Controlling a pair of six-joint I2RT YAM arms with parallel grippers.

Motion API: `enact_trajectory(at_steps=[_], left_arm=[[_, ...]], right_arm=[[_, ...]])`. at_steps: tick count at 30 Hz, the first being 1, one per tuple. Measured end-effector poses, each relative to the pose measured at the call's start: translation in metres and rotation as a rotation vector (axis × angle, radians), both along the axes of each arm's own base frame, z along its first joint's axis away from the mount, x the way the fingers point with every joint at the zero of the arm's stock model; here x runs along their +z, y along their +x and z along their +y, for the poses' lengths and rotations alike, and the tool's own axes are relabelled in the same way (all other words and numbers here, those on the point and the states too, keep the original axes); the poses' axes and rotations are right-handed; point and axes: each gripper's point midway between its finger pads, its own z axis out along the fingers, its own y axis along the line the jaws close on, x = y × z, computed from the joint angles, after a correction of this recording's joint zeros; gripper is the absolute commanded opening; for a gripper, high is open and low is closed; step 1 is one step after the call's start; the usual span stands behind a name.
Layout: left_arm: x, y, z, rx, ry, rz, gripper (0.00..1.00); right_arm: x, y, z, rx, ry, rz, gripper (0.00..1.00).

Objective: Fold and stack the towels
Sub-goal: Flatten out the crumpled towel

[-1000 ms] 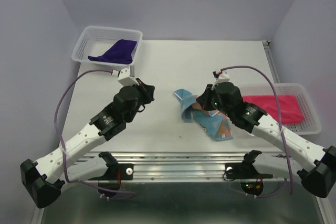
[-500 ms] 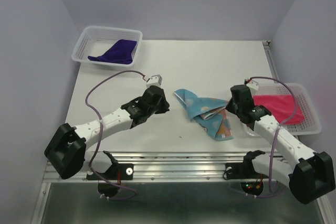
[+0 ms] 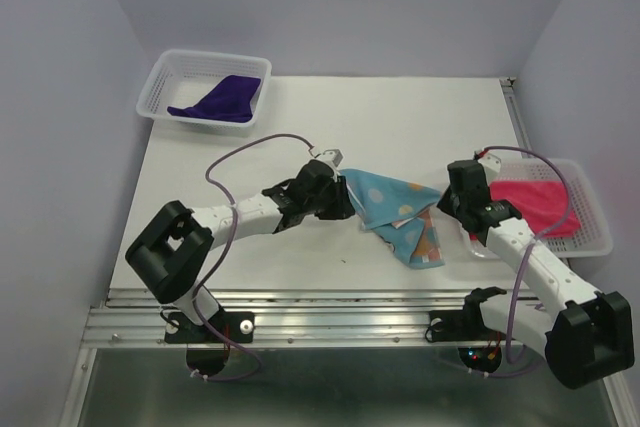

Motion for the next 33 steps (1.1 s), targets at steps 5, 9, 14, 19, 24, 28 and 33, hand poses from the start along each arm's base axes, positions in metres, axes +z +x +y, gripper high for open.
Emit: enact_trajectory(at_steps=[5,9,14,19,24,28,33], left_arm=[[-0.015,-0.009,-0.017,-0.064,-0.012,0.045,0.49],[-0.030,-0.020,-0.029,-0.106,-0.023,0.092,0.57],[-0.043,-0.021,-0.038,-0.119,-0.042,0.115,0.57],[-0.053,-0.018,-0.048,-0.133,-0.071,0.133,0.57],[-0.053,-0.018,-0.055,-0.150,-0.096,0.134,0.45],[-0.053,-0.021,-0.056,-0.156,-0.105,0.148,0.09],[-0.053,-0.022,-0.056,-0.152,-0.110,0.161,0.00]], right_arm=[[0.001,-0.001,0.006,0.036,0.017,0.000,0.01],[0.001,-0.001,0.011,0.061,0.033,0.005,0.01],[0.002,0.001,0.018,0.092,0.061,-0.004,0.01],[0.002,0.001,0.021,0.104,0.071,-0.002,0.01],[0.002,0.001,0.022,0.109,0.076,-0.001,0.01],[0.002,0.001,0.023,0.113,0.080,0.000,0.01],[0.002,0.000,0.024,0.114,0.081,0.001,0.01]])
